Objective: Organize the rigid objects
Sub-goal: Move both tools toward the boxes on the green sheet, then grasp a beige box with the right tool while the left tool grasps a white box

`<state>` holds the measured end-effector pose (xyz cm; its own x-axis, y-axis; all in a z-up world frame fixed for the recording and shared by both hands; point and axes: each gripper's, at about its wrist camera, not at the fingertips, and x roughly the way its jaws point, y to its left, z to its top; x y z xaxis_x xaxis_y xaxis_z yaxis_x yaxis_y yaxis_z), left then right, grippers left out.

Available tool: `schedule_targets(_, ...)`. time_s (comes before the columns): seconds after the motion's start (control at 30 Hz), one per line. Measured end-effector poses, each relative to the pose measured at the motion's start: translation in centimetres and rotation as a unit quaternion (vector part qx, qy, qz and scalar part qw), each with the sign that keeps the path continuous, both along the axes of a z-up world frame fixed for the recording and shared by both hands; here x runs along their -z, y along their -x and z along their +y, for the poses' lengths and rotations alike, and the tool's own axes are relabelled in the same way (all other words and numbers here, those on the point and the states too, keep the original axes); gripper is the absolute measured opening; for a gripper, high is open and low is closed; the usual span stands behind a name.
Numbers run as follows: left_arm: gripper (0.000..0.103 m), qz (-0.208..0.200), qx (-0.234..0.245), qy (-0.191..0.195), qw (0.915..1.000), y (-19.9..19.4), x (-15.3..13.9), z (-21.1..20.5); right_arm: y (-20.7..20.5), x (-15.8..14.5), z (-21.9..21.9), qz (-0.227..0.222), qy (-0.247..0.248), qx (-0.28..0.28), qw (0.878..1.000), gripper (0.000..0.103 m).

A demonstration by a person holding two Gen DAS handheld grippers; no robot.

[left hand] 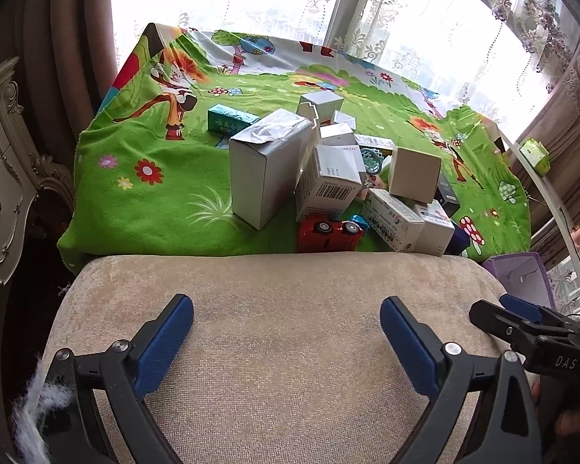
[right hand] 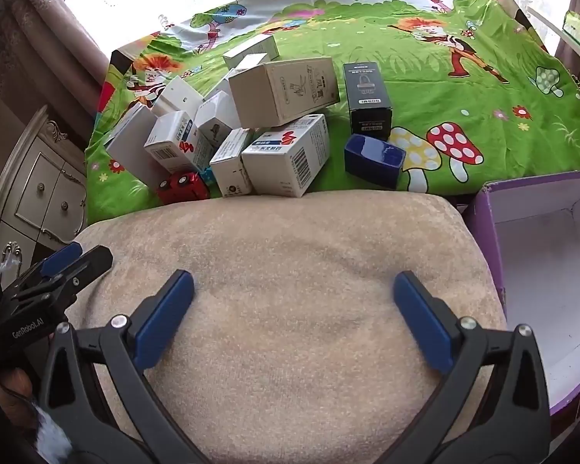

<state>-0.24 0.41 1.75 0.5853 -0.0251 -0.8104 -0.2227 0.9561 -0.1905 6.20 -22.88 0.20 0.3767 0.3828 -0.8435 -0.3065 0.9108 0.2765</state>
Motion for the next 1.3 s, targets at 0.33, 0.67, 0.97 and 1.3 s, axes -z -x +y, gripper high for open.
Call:
schedule_targets(0.33,0.092,-0.035,-0.009,-0.083,0.9959,-4.3,-3.3,2.1,-1.7,-1.5,0.0,-0.02,-0.012,-0.009,1.0,0.103)
schedule_targets(0.67,0.082,-0.007,0.008,-0.088,0.9961,-8.8,-0.9,3.6,-6.6,-4.1,2.8,-0.076,0.01,-0.001,0.997,0.103)
schedule_targets(0.97,0.076,-0.007,0.02,-0.096,0.9951,-9.7,-0.3,3.7,-10.2,-3.0,7.9,-0.089,0.101,0.006,0.991,0.103)
schedule_targets(1.3,0.054,-0.005,0.033,-0.092,0.9952,-9.9,0.1,3.4,-12.3,-1.4,10.6,-0.099,0.158,0.014,0.982,0.102)
